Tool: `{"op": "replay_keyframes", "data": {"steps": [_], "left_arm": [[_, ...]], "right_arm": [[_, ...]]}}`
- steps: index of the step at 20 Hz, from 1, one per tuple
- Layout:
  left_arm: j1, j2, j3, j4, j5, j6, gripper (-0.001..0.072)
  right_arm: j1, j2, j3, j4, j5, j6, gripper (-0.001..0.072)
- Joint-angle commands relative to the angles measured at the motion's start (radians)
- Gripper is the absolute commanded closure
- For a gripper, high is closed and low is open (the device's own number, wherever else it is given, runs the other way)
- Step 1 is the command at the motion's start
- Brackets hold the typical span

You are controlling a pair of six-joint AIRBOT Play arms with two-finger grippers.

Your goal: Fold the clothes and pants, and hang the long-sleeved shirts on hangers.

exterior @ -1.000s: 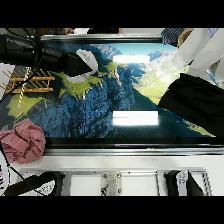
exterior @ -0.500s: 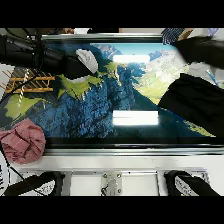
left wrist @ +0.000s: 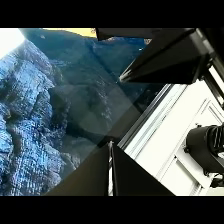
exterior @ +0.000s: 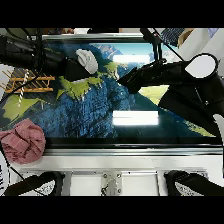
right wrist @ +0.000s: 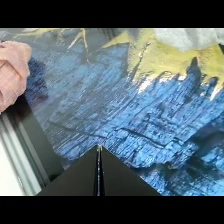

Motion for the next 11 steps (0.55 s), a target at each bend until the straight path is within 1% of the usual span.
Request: {"op": "replay_keyframes", "data": {"steps": [1,11], "left_arm": [[0.0,0.0,0.0,-0.001,-0.001,0.0,0.0694],[0.0,0.0,0.0,-0.001,0.018,0.0,0.0693]], "right_arm": [[0.016,-0.005,0.0,-0.007,0.045,-0.002,0.0696],[0.016,-0.007,0.0,-0.007,0.044,-0.002,0.0695]]}}
